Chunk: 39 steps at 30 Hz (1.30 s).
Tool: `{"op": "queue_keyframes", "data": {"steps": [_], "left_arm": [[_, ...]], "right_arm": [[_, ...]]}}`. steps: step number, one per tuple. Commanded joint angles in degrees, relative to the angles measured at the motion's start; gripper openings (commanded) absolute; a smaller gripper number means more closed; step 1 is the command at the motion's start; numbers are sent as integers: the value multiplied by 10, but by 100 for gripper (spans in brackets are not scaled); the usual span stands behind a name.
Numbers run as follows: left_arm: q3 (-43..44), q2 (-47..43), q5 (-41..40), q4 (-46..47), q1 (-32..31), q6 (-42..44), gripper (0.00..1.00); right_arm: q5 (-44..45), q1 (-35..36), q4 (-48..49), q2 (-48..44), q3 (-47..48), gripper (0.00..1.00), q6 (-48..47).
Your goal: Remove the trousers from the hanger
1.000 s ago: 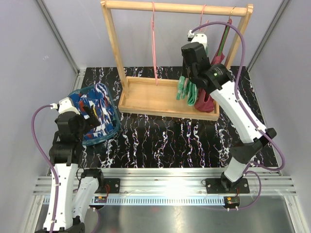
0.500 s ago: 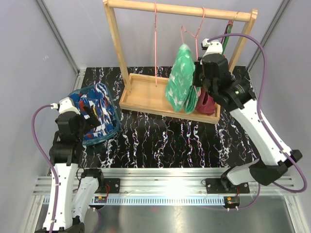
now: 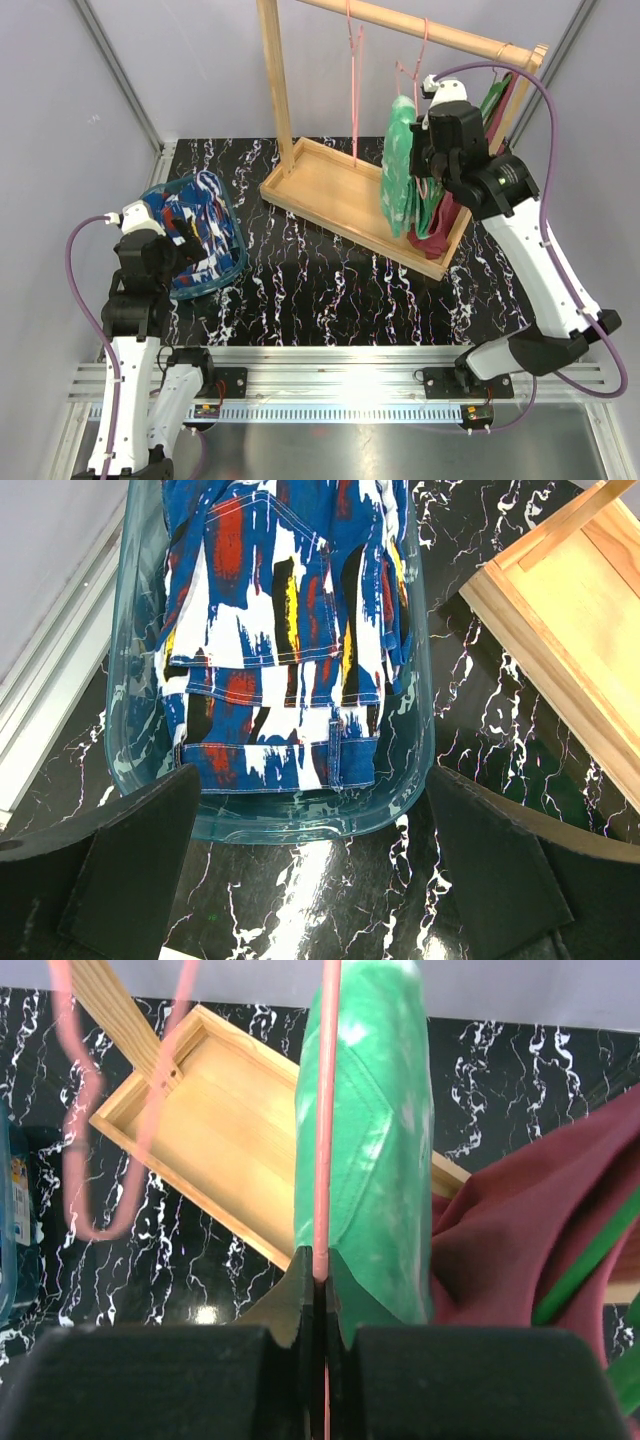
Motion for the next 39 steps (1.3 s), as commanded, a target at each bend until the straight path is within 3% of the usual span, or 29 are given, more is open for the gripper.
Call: {"op": "queue_keyframes", "data": {"steps": [1,6,10,14,18,21,25,33,36,39], "left_arm": [[-2,4,-6,13,-2,5,99],[2,0,4,17,-2,5,99],[19,6,67,19,-2,13,99],[35,-2,134,40,-2,19,99],[71,14,182,59,-43,21,99],[115,39,170,68,-109,30,99],[172,81,52,79,-257,40,99],[264,135,-42,147,-450,58,99],[280,162,-111,202,-595,113,99],[285,209,-261,289,-733,227,99]], "right_arm": [[-38,0,5,31,71,0,-29],[-44,0,-10,65,189,0,-30],[-47,0,-21,69,253,0,-28],[-62,0,14,45,238,0,-21],[-70,0,44,22,225,0,-7],[-82,0,61,8,224,0,4],[-68,1,107,-24,197,0,6],[-109,0,140,-57,182,0,14],[-143,0,146,-85,158,0,35],[-168,0,142,-117,124,0,52]]}}
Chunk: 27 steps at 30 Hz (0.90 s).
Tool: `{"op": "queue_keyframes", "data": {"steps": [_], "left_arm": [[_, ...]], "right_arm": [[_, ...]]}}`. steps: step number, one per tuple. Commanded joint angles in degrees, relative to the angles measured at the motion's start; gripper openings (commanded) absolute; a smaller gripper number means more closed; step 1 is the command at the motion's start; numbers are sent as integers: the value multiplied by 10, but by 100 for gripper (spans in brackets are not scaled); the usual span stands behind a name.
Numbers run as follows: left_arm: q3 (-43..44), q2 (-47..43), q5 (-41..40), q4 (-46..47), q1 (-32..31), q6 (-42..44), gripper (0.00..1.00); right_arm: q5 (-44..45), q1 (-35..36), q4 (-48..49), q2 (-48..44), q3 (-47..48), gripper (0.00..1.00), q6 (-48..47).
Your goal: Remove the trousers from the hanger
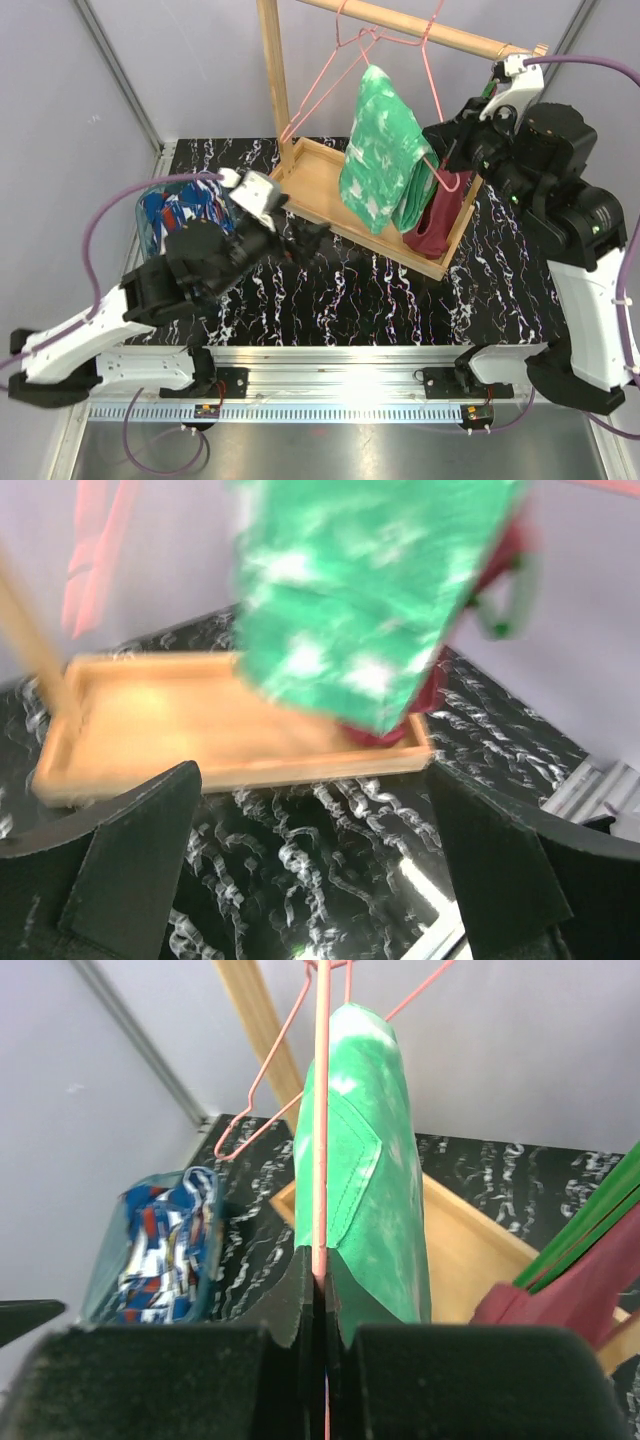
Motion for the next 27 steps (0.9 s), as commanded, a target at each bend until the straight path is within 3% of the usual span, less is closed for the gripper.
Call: {"op": "queue_keyframes", "data": {"steps": [1,6,12,14,27], "left_arm": [[26,49,-190,141,-125,158,99],[111,170,-221,200,-202,223,99],[226,327,-303,241,-221,285,99],[242,352,-341,264,-221,302,98],[275,429,-378,284,-192,295,87]], "right_arm": [[-51,1,123,-62,-21,0,31],[-85,1,108,-102,-67,0,53],[-100,1,84,-143,-101,0,51],[-96,1,74,-152,-103,0,51],[-88,1,45,-194,-97,0,62]]}}
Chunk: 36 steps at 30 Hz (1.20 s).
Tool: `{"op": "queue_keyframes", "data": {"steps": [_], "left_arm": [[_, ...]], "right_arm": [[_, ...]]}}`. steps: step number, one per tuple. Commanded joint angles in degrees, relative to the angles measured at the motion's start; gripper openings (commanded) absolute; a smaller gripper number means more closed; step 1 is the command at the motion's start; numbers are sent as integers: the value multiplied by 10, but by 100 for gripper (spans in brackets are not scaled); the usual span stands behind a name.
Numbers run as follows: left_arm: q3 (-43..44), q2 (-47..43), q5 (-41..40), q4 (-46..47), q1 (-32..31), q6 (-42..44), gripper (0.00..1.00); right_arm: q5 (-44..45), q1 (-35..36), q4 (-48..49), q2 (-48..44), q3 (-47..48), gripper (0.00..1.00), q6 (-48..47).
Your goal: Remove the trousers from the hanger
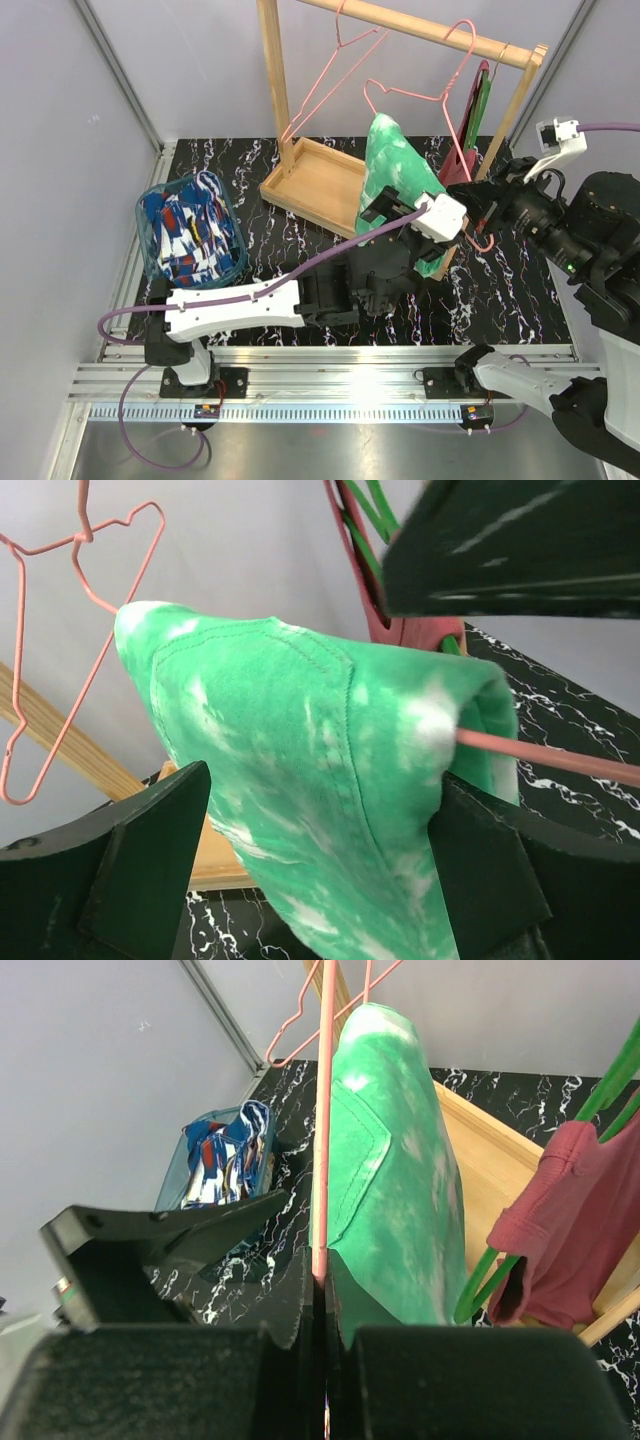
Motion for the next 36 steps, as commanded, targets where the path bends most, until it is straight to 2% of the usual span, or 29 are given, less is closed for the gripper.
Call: {"op": "queue_keyframes", "data": {"steps": [1,3,6,8,10,12,13,15,17,22,26,32,36], "left_arm": [[22,2,-40,39,21,-7,88],[12,-3,-33,39,25,-17,97],[16,-1,-32,33,31,-21,94],[19,0,-28,23,34,-22,78],[20,-1,-26,20,39,-25,55],[19,-3,-25,13,45,-28,47],[18,-8,-23,11,47,-33,32],[17,-12,-26,9,50,-34,19],[13,-22,-33,13,50,-29,0],[-41,-67,-54,93,50,11,0],[-67,-108,-54,115,47,24,0],[-113,-183,-65,183,29,73,0],[-132,-225,-82,240,11,134,0]], "right_arm": [[-6,0,114,-21,25,0,11],[-32,1,116,-20,25,0,15],[-46,1,123,-21,18,0,20],[-51,0,128,-22,17,0,23],[-53,1,128,-23,18,0,23],[-53,1,128,-25,18,0,23],[-53,1,129,-25,17,0,23],[-50,1,129,-27,11,0,21],[-46,1,129,-28,-1,0,17],[-58,1,160,-46,-65,0,24],[-65,1,172,-60,-113,0,30],[-82,1,191,-90,-234,0,45],[-90,1,216,-117,-343,0,65]]}}
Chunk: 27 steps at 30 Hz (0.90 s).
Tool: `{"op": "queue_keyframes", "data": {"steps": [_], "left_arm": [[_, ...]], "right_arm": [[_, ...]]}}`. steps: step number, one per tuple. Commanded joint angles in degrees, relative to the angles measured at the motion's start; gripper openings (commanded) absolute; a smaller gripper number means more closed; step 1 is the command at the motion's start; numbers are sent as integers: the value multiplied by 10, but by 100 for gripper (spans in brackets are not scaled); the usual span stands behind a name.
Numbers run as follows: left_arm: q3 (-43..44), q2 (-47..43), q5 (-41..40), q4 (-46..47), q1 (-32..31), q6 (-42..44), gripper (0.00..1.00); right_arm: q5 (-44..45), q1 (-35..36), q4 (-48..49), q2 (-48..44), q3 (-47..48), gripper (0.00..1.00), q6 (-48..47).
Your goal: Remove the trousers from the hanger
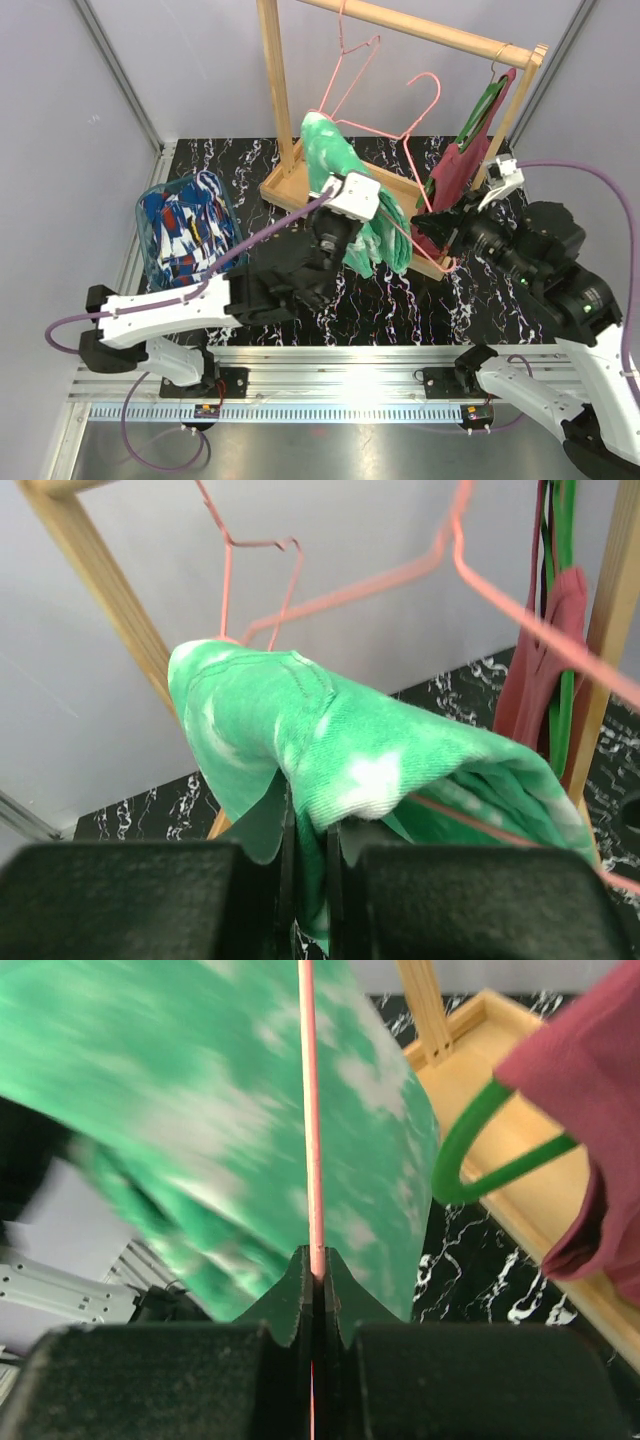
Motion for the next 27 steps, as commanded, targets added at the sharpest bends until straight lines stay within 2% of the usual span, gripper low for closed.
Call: {"op": "queue_keyframes", "data": {"steps": [1,5,12,14,18,21,23,24,25,26,27], "left_arm": [[5,-65,-24,157,-19,68,0],[-7,-93,-43,198,-33,119,0],[-49,-148,-82,235,-38,148,0],[-73,-166,-105,240,-37,161,0],[-159,-203,-159,364,-35,242,0],[-226,-243,-190,385,9,254,0],[-250,-266,-193,302,51,134,0],[-244,-287,-187,128,76,58,0],[-230,-296,-175,17,128,-116,0],[-218,-301,-143,-154,156,-186,0],[-202,-310,-134,-201,202,-230,0]], "right_arm": [[-14,0,45,-17,-67,0,21],[-26,0,54,-41,-149,0,32],[-36,0,54,-56,-217,0,21],[-26,0,49,-63,-229,0,15],[-16,0,48,-74,-236,0,5],[-24,0,49,-78,-231,0,-2],[-30,0,52,-80,-221,0,-6],[-33,0,52,-81,-218,0,-12],[-35,1,52,-81,-209,0,-15],[-36,0,50,-79,-204,0,-20],[-34,0,48,-78,-199,0,-22]]}}
